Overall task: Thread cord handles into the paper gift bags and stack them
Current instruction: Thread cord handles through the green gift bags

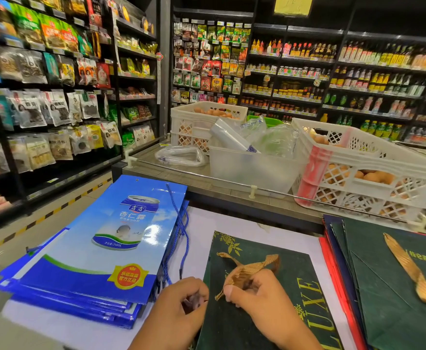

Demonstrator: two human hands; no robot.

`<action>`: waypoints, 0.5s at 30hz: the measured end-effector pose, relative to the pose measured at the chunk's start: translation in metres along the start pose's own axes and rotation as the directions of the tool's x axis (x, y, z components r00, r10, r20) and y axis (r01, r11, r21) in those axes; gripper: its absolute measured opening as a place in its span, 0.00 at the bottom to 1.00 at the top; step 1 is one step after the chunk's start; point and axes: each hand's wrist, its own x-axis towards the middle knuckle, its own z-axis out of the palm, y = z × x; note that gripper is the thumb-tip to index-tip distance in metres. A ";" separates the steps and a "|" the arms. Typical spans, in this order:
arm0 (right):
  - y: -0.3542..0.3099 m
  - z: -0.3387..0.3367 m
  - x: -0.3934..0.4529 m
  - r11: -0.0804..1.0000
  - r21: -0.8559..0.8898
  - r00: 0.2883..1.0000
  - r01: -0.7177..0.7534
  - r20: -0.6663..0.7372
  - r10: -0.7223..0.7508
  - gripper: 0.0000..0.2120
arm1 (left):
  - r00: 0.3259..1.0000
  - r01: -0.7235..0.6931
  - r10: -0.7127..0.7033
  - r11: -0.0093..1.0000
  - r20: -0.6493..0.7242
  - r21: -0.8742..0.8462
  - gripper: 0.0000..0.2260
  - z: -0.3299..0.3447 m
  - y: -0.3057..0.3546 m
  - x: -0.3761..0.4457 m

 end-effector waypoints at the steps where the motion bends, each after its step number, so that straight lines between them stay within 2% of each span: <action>1: 0.000 0.000 0.000 1.000 0.012 1.000 -0.001 -0.006 0.001 0.05 | 1.000 -0.002 0.002 1.000 -0.007 -0.016 0.14 0.000 0.000 -0.001; 6: 0.002 0.002 0.001 1.000 0.022 1.000 0.008 -0.012 -0.008 0.07 | 0.999 0.010 -0.012 0.999 -0.048 -0.040 0.13 -0.001 0.002 -0.002; 11: 0.003 0.002 0.003 1.000 0.012 1.000 -0.015 -0.002 0.015 0.07 | 0.993 0.013 -0.028 0.991 -0.113 -0.132 0.10 -0.001 0.005 -0.002; 15: 0.005 0.002 0.004 1.000 0.017 1.000 -0.013 0.010 0.013 0.07 | 0.990 0.067 -0.090 0.978 -0.112 -0.200 0.08 -0.003 0.006 -0.003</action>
